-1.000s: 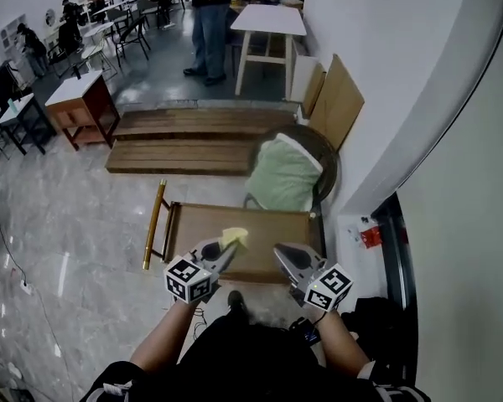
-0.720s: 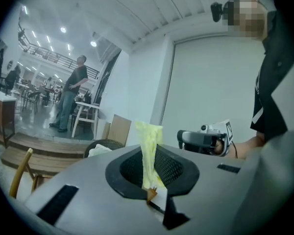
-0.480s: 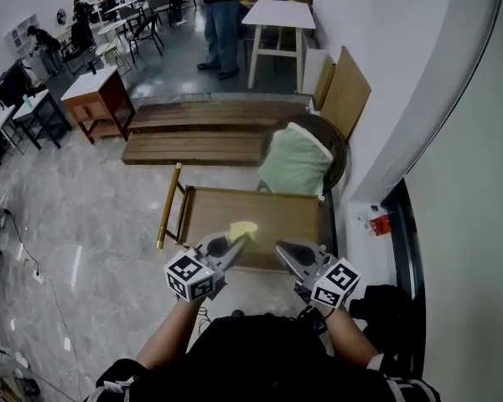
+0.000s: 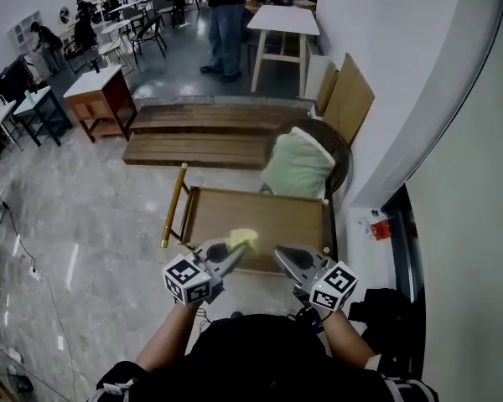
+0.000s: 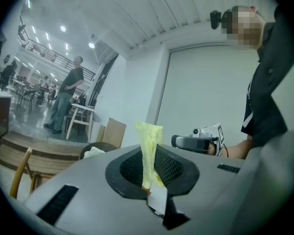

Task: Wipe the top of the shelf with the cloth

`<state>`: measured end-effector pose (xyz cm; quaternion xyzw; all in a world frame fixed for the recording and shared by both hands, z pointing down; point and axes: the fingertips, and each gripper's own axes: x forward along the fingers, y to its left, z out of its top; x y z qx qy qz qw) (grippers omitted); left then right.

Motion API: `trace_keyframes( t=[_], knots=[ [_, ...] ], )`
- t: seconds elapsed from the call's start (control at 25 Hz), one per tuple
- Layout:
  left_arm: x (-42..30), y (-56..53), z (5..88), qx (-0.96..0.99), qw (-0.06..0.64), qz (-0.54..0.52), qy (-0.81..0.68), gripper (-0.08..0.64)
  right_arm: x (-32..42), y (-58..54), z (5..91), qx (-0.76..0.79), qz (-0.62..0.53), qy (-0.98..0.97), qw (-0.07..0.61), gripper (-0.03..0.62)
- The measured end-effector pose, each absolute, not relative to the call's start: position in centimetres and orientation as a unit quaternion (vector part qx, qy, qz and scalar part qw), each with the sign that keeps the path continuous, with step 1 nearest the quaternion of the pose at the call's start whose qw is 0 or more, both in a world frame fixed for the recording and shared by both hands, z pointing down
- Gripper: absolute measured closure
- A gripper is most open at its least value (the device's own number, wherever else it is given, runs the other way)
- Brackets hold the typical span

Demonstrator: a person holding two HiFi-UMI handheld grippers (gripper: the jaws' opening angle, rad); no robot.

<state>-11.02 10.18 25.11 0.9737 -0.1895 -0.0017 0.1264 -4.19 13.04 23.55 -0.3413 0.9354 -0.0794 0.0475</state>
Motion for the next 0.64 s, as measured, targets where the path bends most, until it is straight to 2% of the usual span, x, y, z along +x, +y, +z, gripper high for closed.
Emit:
trace_keyframes(
  t=[0.64],
  knots=[
    [-12.2,10.0,24.4,0.975,0.117,-0.016,-0.19,0.528,-5.5,12.6,24.4,-0.318,-0.069,0.945,0.04,0.568]
  ],
)
